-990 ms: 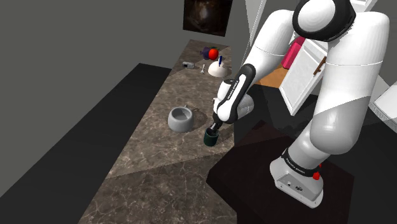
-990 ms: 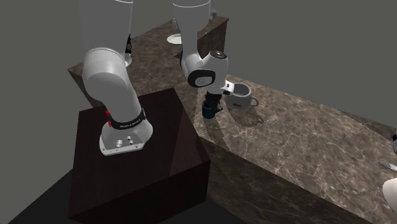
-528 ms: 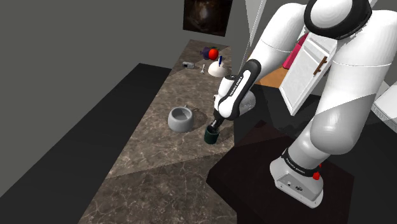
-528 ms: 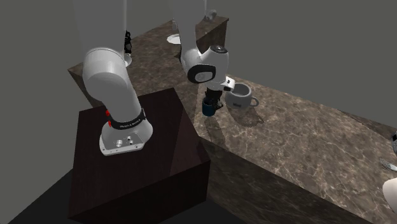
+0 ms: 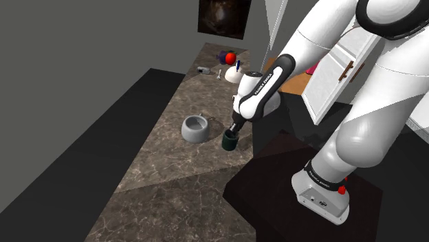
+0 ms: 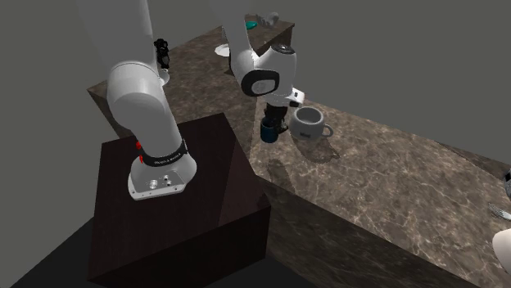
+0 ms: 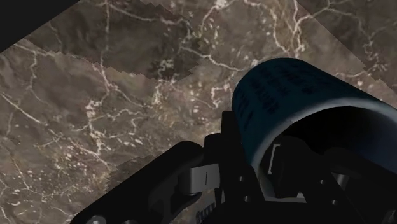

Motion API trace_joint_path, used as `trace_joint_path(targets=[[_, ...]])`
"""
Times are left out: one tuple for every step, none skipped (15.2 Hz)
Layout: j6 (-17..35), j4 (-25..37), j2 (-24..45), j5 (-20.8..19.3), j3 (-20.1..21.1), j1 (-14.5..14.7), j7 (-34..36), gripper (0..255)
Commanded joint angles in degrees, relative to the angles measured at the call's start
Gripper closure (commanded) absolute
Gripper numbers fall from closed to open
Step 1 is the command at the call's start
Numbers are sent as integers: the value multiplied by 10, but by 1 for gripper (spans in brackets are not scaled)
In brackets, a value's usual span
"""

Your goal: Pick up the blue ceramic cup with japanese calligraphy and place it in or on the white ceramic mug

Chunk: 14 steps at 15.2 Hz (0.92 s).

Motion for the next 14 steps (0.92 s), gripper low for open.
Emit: trace_joint_path(targets=[[-19,-3,-22,-6,-3,2,4,255],[-28,-4,-32,-8,-5,2,7,255],[-38,-5,-43,-11,-6,3,9,255],[-47,-6,-54,-14,-7,3,11,255],[-57,-7,-64,-16,-7,3,14,255],[-67,-8,-74,-19,-8,3,16,255],[-76,-8,-84,-21,-8,3,18,255],[-86,-9,-95,-23,-9,3,19,255],[-96,-9,-104,-25,-9,2,21,255],[-106,-9,-114,-27,-9,2,23,255],[-116,-9,-124,-29,-9,2,24,255],[-125,-8,-134,-30,-9,2,25,255],[-135,-8,-143,-32,-9,1,27,255],[-145,-7,-152,-33,-9,1,28,255]])
